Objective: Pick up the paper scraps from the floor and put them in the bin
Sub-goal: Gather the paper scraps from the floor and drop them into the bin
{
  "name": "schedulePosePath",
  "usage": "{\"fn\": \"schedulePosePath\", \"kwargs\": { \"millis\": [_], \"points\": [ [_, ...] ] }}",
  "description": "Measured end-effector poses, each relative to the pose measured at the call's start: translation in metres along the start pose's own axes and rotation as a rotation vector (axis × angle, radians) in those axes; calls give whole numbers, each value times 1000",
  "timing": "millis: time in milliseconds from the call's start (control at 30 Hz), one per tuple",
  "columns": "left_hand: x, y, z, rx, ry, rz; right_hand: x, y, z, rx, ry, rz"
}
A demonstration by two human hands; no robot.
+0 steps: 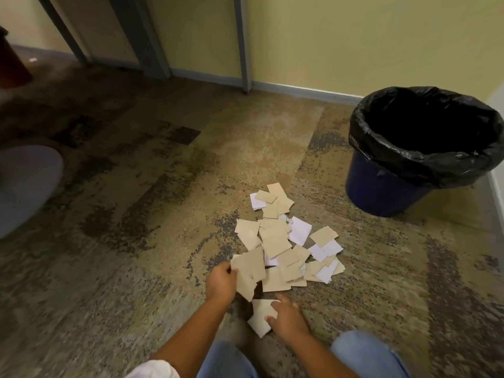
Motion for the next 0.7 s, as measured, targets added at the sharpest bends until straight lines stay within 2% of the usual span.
{"fn": "schedulePosePath", "kwargs": {
  "millis": [167,333,467,567,700],
  "points": [
    [-5,3,-10,60,43,21,-3,0,5,59,-77,-25],
    [-10,10,-15,223,130,5,1,1,-2,-33,-240,-73],
    [-12,15,-18,496,314,57,10,-1,0,-66,-202,-126],
    [-11,18,-24,561,364,48,11,-8,14,-81,-167,-123],
    [-13,21,-27,662,485,-11,6,-19,25,25,-210,-109]
  ]
}}
Point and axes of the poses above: each hand's wrist, its own x-axis away from the middle knuckle, its own y-axis out of the back of the hand, z = x × y, the point moved 3 cm from there along -x, towards the middle knuckle, and after that the axes turned 11 degrees about -z, right-handed, at the moved point
